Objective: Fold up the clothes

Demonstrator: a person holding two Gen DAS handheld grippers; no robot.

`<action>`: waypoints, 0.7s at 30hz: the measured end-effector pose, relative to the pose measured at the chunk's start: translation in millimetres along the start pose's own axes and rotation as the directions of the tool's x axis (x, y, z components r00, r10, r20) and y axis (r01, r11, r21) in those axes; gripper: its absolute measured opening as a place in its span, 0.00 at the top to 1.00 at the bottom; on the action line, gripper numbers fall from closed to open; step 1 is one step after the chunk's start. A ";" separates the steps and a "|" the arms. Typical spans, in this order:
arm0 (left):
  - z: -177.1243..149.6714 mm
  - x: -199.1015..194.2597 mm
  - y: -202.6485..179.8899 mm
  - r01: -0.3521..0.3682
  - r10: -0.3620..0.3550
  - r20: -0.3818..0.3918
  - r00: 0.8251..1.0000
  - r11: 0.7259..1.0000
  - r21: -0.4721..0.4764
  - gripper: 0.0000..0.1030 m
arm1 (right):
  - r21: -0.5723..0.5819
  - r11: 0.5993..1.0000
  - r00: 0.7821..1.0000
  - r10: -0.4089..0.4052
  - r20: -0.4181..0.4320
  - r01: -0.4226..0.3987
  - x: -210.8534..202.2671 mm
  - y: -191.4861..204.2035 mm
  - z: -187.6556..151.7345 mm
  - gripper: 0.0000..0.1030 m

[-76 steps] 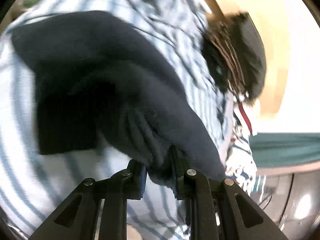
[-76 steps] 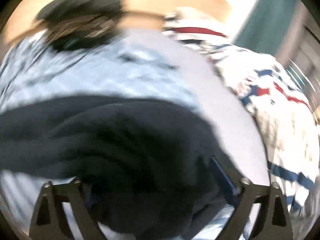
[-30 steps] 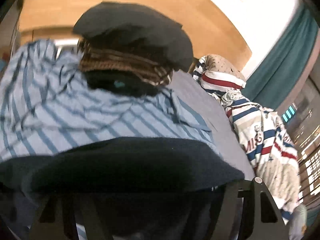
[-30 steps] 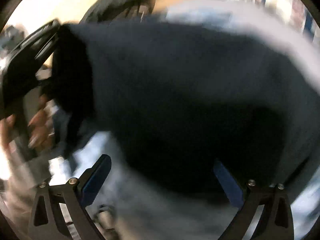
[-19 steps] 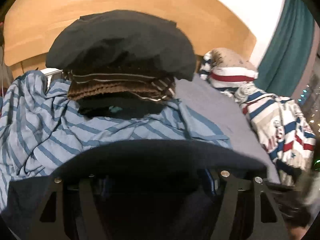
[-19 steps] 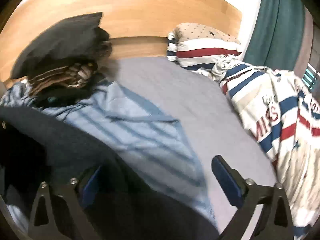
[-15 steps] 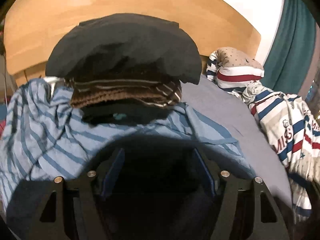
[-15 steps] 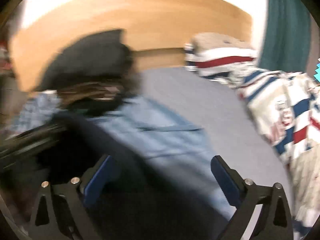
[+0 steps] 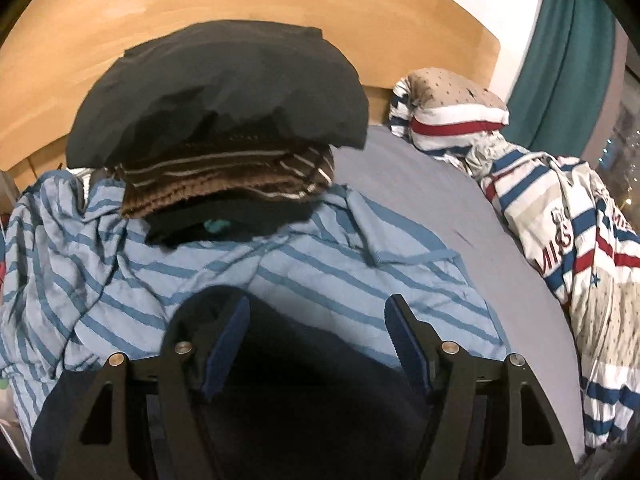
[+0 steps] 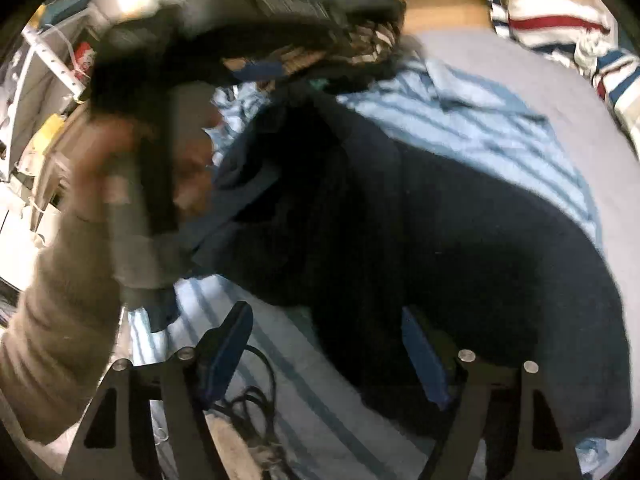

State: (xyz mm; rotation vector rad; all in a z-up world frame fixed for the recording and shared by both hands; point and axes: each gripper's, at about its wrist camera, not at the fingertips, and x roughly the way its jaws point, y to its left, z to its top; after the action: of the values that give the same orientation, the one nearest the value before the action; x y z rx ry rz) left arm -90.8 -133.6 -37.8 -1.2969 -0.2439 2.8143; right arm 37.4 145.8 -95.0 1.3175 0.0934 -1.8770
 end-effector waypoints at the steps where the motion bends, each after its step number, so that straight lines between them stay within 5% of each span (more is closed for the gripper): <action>1: -2.2 0.8 -0.1 0.003 -0.003 -0.005 1.000 1.000 -0.001 0.31 | -0.002 1.000 1.000 0.016 0.011 -0.016 -7.9 2.0 -0.1 0.23; 3: -5.9 2.7 0.2 0.017 -0.017 -0.020 1.000 1.000 -0.008 0.31 | 0.014 0.999 0.999 0.037 -0.007 -0.037 -14.5 1.6 -2.8 0.28; 5: -9.1 4.5 1.1 0.036 -0.037 -0.040 0.998 0.999 -0.024 0.31 | 0.035 0.998 0.997 -0.042 -0.062 0.044 -7.5 -0.9 -7.7 0.28; 8: -14.1 0.9 1.9 0.052 -0.054 -0.054 0.997 0.998 -0.048 0.31 | 0.085 0.971 0.944 -0.195 -0.267 0.225 35.2 -21.7 -29.3 0.29; 13: -21.9 -11.4 4.2 0.070 -0.073 -0.060 0.996 0.996 -0.050 0.31 | 0.097 0.986 0.926 -0.090 -0.366 0.134 81.0 -21.0 -50.7 0.34; 14: -22.6 -12.8 5.3 0.066 -0.069 -0.063 0.996 0.997 -0.046 0.31 | 0.098 0.989 0.931 -0.065 -0.360 0.107 86.7 -19.3 -51.0 0.36; 17: -24.0 -16.6 9.1 0.031 -0.032 -0.077 0.997 0.999 -0.014 0.31 | 0.041 0.980 0.951 -0.176 -0.254 0.192 87.4 -20.8 -32.4 0.51; 21: -25.6 -20.3 18.6 0.006 -0.007 -0.081 0.997 1.000 -0.008 0.31 | 0.007 0.945 0.939 -0.325 -0.109 0.328 69.9 -51.1 29.5 0.65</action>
State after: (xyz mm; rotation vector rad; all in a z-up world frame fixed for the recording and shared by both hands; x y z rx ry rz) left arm -57.6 -150.6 -41.8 -1.4057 -0.2558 2.7505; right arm -26.1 125.1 -157.6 1.4912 0.3656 -2.0864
